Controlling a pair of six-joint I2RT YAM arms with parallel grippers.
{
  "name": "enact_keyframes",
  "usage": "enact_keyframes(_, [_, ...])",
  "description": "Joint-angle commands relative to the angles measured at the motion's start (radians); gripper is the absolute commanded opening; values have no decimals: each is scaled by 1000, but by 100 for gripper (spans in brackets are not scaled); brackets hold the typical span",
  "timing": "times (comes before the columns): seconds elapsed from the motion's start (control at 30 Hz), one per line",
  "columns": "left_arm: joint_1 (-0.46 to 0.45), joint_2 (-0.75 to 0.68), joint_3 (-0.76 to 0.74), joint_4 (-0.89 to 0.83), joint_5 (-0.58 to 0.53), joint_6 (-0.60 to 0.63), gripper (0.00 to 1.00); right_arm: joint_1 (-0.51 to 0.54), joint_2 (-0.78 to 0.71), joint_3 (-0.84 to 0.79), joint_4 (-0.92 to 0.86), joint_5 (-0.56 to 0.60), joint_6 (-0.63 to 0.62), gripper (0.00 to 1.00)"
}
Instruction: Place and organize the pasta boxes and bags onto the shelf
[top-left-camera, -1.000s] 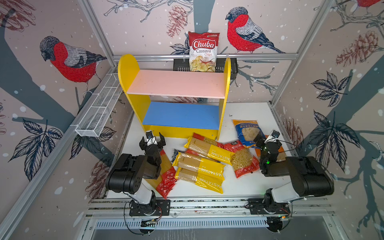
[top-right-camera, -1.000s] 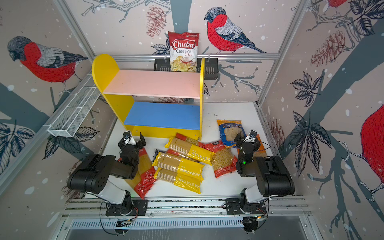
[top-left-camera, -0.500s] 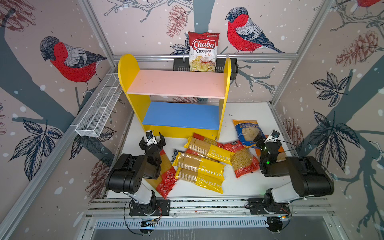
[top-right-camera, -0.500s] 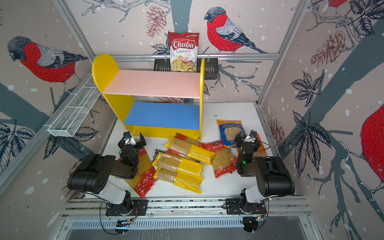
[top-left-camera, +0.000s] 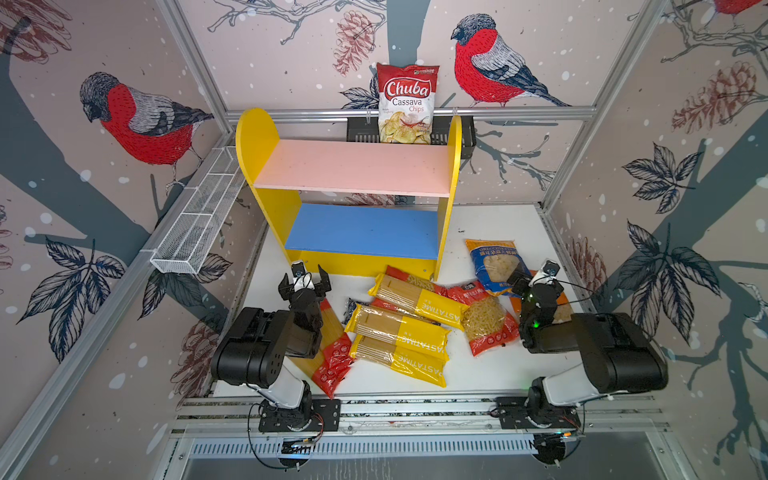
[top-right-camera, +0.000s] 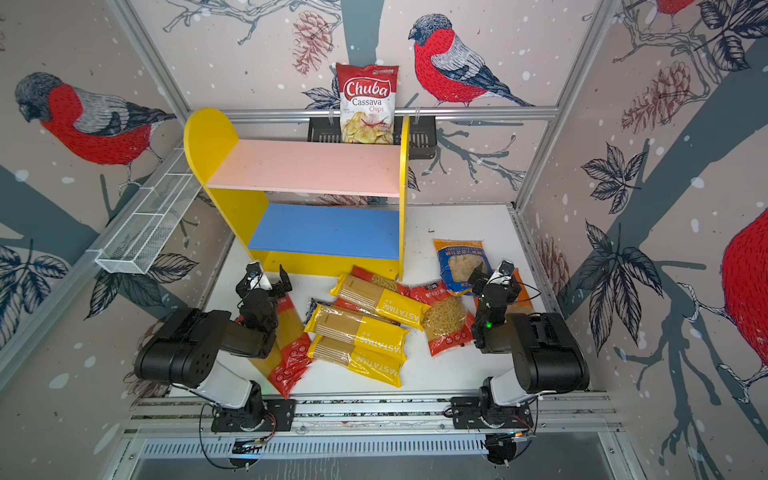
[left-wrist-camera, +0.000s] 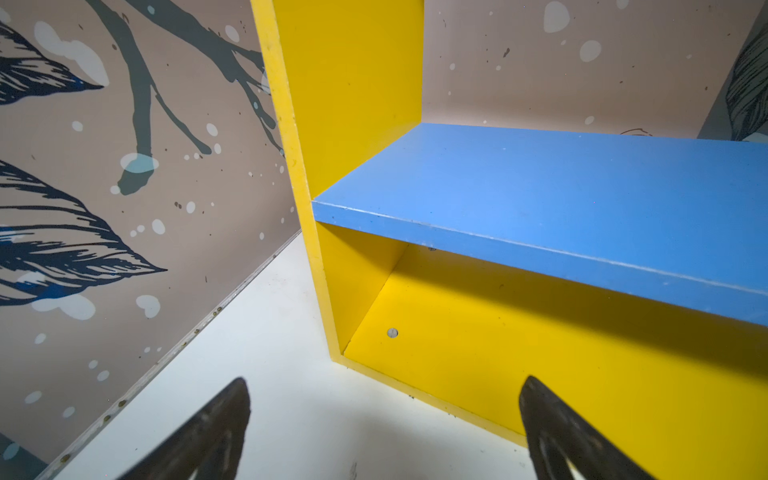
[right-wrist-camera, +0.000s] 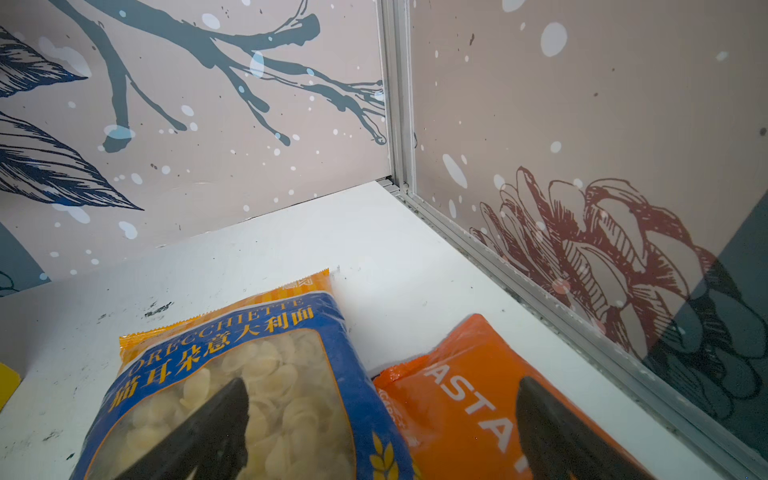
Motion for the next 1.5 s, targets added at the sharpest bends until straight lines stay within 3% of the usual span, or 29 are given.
enact_keyframes(0.0, [19,-19,-3,8,36,-14,97,8,-21,9,-7,15,-16,99])
enact_keyframes(0.07, [3,-62,-13,0,28,8,97,18,-43,39,-73,19,-28,99])
enact_keyframes(0.13, [-45,-151,12,-102,-56,42,97,59,-99,71,-155,132,-41,99])
enact_keyframes(0.2, [-92,-233,33,-190,-90,88,97,75,-186,119,-309,157,-28,99])
enact_keyframes(0.27, [-138,-306,68,-301,-172,37,97,80,-247,181,-484,219,89,99])
enact_keyframes(0.33, [-192,-397,89,-405,-250,-13,97,88,-320,315,-816,247,215,99])
enact_keyframes(0.4, [-230,-483,134,-559,-331,-105,97,111,-346,418,-1035,279,345,99])
enact_keyframes(0.43, [-233,-529,177,-699,-348,-202,97,108,-351,450,-1126,248,460,99])
enact_keyframes(0.47, [-230,-562,222,-845,-346,-316,97,75,-355,463,-1162,96,493,99])
enact_keyframes(0.5, [-230,-594,271,-1014,-340,-434,97,11,-360,463,-1159,-167,463,100])
enact_keyframes(0.53, [-227,-629,302,-1119,-313,-553,97,-21,-368,455,-1166,-319,479,99])
enact_keyframes(0.6, [-204,-699,316,-1205,-174,-624,96,9,-399,427,-1155,-448,466,94])
enact_keyframes(0.67, [-152,-774,279,-1168,76,-581,82,103,-426,424,-1192,-441,438,92])
enact_keyframes(0.73, [-142,-802,296,-1260,158,-607,69,231,-434,435,-1253,-388,395,91])
enact_keyframes(0.83, [-217,-783,316,-1367,212,-642,63,352,-406,431,-1302,-409,377,85])
enact_keyframes(1.0, [-522,-760,247,-1331,127,-803,69,443,-302,435,-1270,-583,380,63])
enact_keyframes(1.13, [-703,-660,198,-1183,93,-901,72,446,-178,506,-1251,-633,356,58])
enact_keyframes(1.3, [-798,-503,195,-1019,134,-965,68,437,-26,571,-1262,-684,315,58])
enact_keyframes(1.47, [-824,-369,199,-888,188,-994,67,437,52,559,-1257,-805,291,68])
